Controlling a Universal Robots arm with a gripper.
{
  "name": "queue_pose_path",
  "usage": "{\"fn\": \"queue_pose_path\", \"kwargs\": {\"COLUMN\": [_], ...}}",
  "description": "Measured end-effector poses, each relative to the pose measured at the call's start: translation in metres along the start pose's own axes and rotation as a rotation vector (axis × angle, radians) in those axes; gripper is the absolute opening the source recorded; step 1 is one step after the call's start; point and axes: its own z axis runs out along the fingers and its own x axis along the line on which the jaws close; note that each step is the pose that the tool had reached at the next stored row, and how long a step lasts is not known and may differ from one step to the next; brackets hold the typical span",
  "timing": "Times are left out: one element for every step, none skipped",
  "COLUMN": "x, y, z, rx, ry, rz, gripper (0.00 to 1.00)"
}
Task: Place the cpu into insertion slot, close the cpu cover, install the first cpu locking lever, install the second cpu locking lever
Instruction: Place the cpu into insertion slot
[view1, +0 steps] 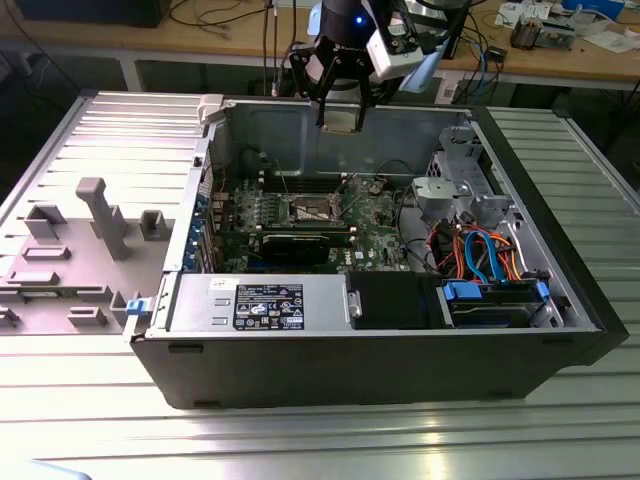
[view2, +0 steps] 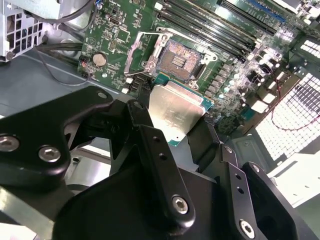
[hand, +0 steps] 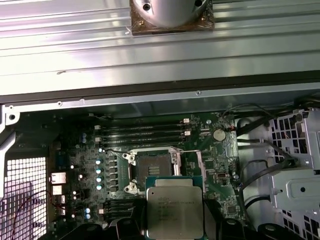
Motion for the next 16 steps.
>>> {"fn": "queue_pose_path", "kwargs": {"x": [0.0, 0.0, 0.0, 0.0, 0.0, 0.0, 0.0, 0.0, 0.0, 0.0, 0.0, 0.0, 0.0, 0.0, 0.0, 0.0], "y": [0.0, 0.0, 0.0, 0.0, 0.0, 0.0, 0.0, 0.0, 0.0, 0.0, 0.0, 0.0, 0.0, 0.0, 0.0, 0.0], "z": [0.0, 0.0001, 0.0001, 0.0, 0.0, 0.0, 0.0, 0.0, 0.0, 0.0, 0.0, 0.0, 0.0, 0.0, 0.0, 0.0001], "rx": [-0.0003, -0.0004, -0.0004, -0.0003, -0.0003, -0.0004, -0.0003, -0.0003, -0.0003, -0.0003, -0.0003, -0.0003, -0.0004, -0.0006, -0.0006, -0.0007], "ry": [-0.001, -0.0013, -0.0013, -0.0013, -0.0013, -0.0013, -0.0013, -0.0013, -0.0013, -0.0013, -0.0013, -0.0014, -0.0017, -0.0023, -0.0027, -0.0031], "rz": [0.012, 0.014, 0.014, 0.015, 0.015, 0.015, 0.015, 0.015, 0.015, 0.015, 0.015, 0.016, 0.019, 0.025, 0.03, 0.035], "gripper": [0.55, 0.55, 0.55, 0.55, 0.55, 0.55, 0.55, 0.55, 0.55, 0.55, 0.55, 0.55, 0.55, 0.55, 0.55, 0.55]}}
